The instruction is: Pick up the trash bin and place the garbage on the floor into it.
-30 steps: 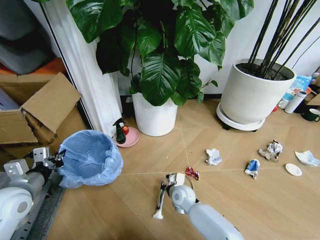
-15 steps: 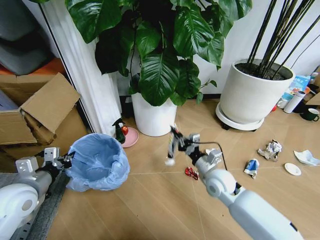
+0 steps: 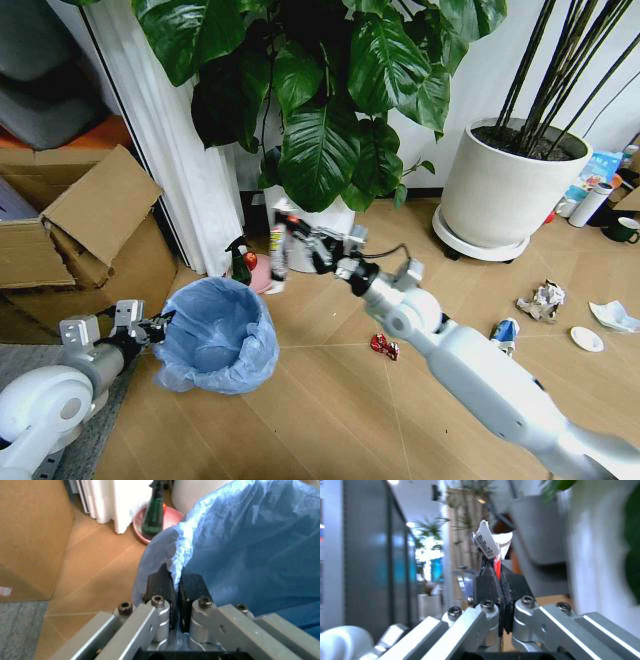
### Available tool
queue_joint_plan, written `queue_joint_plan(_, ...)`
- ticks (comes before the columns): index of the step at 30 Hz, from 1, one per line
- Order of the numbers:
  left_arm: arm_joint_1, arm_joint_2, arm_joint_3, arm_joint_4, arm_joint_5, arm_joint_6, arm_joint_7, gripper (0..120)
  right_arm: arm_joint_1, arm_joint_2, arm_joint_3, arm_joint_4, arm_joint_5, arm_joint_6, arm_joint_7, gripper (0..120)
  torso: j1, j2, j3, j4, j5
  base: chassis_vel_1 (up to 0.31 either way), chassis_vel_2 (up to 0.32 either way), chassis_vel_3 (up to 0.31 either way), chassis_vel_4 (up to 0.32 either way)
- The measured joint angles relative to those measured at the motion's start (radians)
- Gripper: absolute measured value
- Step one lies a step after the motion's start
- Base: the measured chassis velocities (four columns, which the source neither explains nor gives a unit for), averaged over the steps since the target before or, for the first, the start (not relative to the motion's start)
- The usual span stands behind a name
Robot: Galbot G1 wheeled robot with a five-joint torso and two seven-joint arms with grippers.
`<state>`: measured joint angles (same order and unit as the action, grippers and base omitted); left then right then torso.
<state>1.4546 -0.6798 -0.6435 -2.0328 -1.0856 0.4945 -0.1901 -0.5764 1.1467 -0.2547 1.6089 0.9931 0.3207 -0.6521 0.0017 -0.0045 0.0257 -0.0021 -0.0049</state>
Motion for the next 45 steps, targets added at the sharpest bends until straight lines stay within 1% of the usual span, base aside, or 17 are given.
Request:
queue_joint_plan(2, -0.006, 0.007, 0.013, 0.001, -0.006, -0.006, 0.016, 0, 0.030, 0.065, -0.050, -0.074, 0.019, -0.006, -0.048, 0, 0.000, 0.000, 0.000, 0.0002, 0.0001, 0.000, 0.000, 0.000, 0.000)
queue_joint_plan(5, -0.004, 0.007, 0.011, -0.009, -0.015, -0.007, 0.023, 0, 0.066, 0.119, -0.111, -0.159, 0.019, -0.032, -0.087, 0, 0.000, 0.000, 0.000, 0.0002, 0.0001, 0.000, 0.000, 0.000, 0.000)
queue_joint_plan(9, -0.001, 0.006, 0.005, -0.017, -0.022, -0.007, 0.024, 0, 0.088, 0.139, -0.149, -0.209, -0.008, -0.044, -0.087, 0, 0.000, 0.000, 0.000, 0.0002, 0.0001, 0.000, 0.000, 0.000, 0.000)
queue_joint_plan(12, 0.005, 0.003, -0.012, -0.030, -0.034, -0.007, 0.025, 0, 0.116, 0.154, -0.190, -0.263, -0.031, -0.068, -0.087, 11, 0.000, 0.000, 0.000, 0.0001, 0.0001, 0.000, 0.000, 0.000, 0.000)
queue_joint_plan(13, 0.005, 0.003, -0.012, -0.030, -0.034, -0.007, 0.025, 0, 0.116, 0.154, -0.190, -0.263, -0.031, -0.068, -0.087, 11, 0.000, 0.000, 0.000, 0.0001, 0.0001, 0.000, 0.000, 0.000, 0.000)
queue_joint_plan(16, 0.009, 0.002, -0.029, -0.033, -0.043, -0.006, 0.022, 0, 0.129, 0.140, -0.205, -0.268, -0.036, -0.087, -0.073, 26, 0.000, 0.000, 0.000, 0.0002, 0.0003, 0.000, 0.000, 0.000, 0.000)
queue_joint_plan(18, 0.008, 0.002, -0.031, -0.033, -0.043, -0.006, 0.022, 0, 0.131, 0.132, -0.206, -0.265, -0.036, -0.090, -0.070, 30, 0.000, 0.000, 0.000, 0.0001, 0.0003, 0.000, 0.000, 0.000, 0.000)
queue_joint_plan(21, 0.008, -0.002, -0.036, -0.033, -0.044, -0.006, 0.021, 0, 0.131, 0.113, -0.197, -0.254, -0.032, -0.095, -0.063, 45, 0.000, 0.000, 0.000, 0.0000, 0.0003, 0.000, 0.000, 0.000, 0.000)
queue_joint_plan(22, 0.008, -0.002, -0.036, -0.033, -0.044, -0.006, 0.021, 0, 0.131, 0.113, -0.197, -0.254, -0.032, -0.095, -0.063, 45, 0.000, 0.000, 0.000, 0.0000, 0.0003, 0.000, 0.000, 0.000, 0.000)
queue_joint_plan(25, 0.008, -0.011, -0.045, -0.033, -0.044, -0.005, 0.017, 0, 0.113, 0.087, -0.179, -0.233, -0.015, -0.108, -0.060, 60, 0.000, 0.000, 0.000, 0.0001, 0.0005, 0.000, 0.000, 0.000, 0.000)
queue_joint_plan(26, 0.008, -0.011, -0.045, -0.033, -0.044, -0.005, 0.017, 0, 0.113, 0.087, -0.179, -0.233, -0.015, -0.108, -0.060, 60, 0.000, 0.000, 0.000, 0.0001, 0.0005, 0.000, 0.000, 0.000, 0.000)
queue_joint_plan(29, 0.007, -0.014, -0.047, -0.032, -0.044, -0.005, 0.016, 0, 0.099, 0.055, -0.184, -0.219, -0.014, -0.116, -0.070, 75, 0.000, 0.000, 0.000, -0.0001, 0.0005, 0.000, 0.000, 0.000, 0.000)
queue_joint_plan(31, 0.006, -0.013, -0.049, -0.032, -0.044, -0.006, 0.015, 0, 0.098, 0.045, -0.189, -0.217, -0.014, -0.119, -0.075, 79, 0.000, 0.000, 0.000, -0.0001, 0.0005, 0.000, 0.000, 0.000, 0.000)
queue_joint_plan(34, 0.004, -0.012, -0.057, -0.031, -0.046, -0.006, 0.013, 0, 0.098, 0.021, -0.203, -0.209, -0.025, -0.124, -0.079, 93, 0.000, 0.000, 0.000, 0.0000, 0.0005, 0.000, 0.000, 0.000, 0.000)
queue_joint_plan(37, 0.004, -0.012, -0.061, -0.032, -0.047, -0.006, 0.011, 0, 0.099, 0.006, -0.206, -0.208, -0.051, -0.125, -0.075, 98, 0.000, 0.000, 0.000, 0.0001, 0.0004, 0.000, 0.000, 0.000, 0.000)
queue_joint_plan(42, 0.009, -0.020, -0.064, -0.034, -0.047, -0.006, 0.010, 0, 0.088, -0.019, -0.189, -0.208, -0.075, -0.125, -0.060, 100, 0.000, 0.000, 0.000, 0.0001, 0.0004, 0.000, 0.000, 0.000, 0.000)
queue_joint_plan(45, 0.012, -0.026, -0.065, -0.034, -0.040, -0.006, 0.009, 0, 0.069, -0.055, -0.159, -0.206, -0.095, -0.124, -0.052, 100, 0.000, 0.000, 0.000, 0.0001, 0.0004, 0.000, 0.000, 0.000, 0.000)
